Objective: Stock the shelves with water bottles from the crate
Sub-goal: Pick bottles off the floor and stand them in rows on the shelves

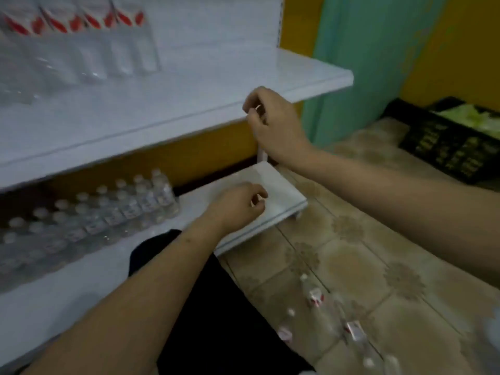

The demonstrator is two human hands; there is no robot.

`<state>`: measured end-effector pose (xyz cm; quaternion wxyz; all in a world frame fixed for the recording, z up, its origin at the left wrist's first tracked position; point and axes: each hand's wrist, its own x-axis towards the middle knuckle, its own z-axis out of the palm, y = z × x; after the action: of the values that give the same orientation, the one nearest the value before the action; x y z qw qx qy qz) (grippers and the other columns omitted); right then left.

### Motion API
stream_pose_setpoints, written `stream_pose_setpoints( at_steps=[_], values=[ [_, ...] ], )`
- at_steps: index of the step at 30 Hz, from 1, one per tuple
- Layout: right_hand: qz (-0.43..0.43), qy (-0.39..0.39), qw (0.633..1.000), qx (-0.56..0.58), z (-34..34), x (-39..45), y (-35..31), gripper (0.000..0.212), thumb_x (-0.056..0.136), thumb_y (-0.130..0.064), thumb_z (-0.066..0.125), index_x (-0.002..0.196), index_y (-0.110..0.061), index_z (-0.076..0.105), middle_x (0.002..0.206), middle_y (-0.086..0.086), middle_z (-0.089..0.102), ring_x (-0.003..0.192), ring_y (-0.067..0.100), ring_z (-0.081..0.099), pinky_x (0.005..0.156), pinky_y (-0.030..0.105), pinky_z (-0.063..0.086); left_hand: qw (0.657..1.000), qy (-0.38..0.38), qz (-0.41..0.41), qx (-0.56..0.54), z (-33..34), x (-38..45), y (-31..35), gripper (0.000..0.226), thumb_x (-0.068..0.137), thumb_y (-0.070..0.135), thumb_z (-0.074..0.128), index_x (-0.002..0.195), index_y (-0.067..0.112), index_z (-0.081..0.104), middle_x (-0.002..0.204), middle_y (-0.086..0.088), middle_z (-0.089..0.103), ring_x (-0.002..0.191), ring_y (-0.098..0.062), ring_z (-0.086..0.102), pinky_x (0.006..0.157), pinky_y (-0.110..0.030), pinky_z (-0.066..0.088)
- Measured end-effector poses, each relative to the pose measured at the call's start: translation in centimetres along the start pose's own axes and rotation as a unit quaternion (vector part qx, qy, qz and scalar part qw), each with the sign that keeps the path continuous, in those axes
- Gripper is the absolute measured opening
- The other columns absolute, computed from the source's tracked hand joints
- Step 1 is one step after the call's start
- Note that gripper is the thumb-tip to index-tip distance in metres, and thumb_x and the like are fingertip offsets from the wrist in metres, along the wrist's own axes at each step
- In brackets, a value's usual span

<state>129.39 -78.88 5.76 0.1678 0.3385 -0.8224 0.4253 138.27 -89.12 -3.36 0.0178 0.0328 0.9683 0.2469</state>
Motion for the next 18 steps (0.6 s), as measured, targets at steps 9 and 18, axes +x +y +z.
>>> stream_pose_setpoints(
  at_steps=[9,18],
  values=[
    [0.349,-0.125,0.927,-0.055,3.6,-18.9,21.6,0.016,0.092,-0.016,0.052,0.102,-0.006,0.060,0.097,0.010,0.065,0.087,0.026,0.062,0.069,0.031,0.047,0.885,-0.436,-0.087,0.140,20.2,3.3,1.6,0.057,0.099,0.047,0.046,0.144,0.012,0.046,0.148,-0.006,0.044,0.130,-0.024,0.047,0.104,-0.035,0.041],
    [0.613,-0.389,0.687,-0.031,15.8,-38.4,28.0,0.049,0.092,-0.037,0.055,0.128,-0.004,0.055,0.131,0.018,0.056,0.122,0.036,0.052,0.102,0.038,0.043,0.844,-0.500,-0.153,0.116,26.8,0.4,-4.2,0.047,0.096,0.045,0.050,0.127,0.011,0.059,0.129,-0.011,0.059,0.111,-0.026,0.058,0.089,-0.033,0.046]
  ],
)
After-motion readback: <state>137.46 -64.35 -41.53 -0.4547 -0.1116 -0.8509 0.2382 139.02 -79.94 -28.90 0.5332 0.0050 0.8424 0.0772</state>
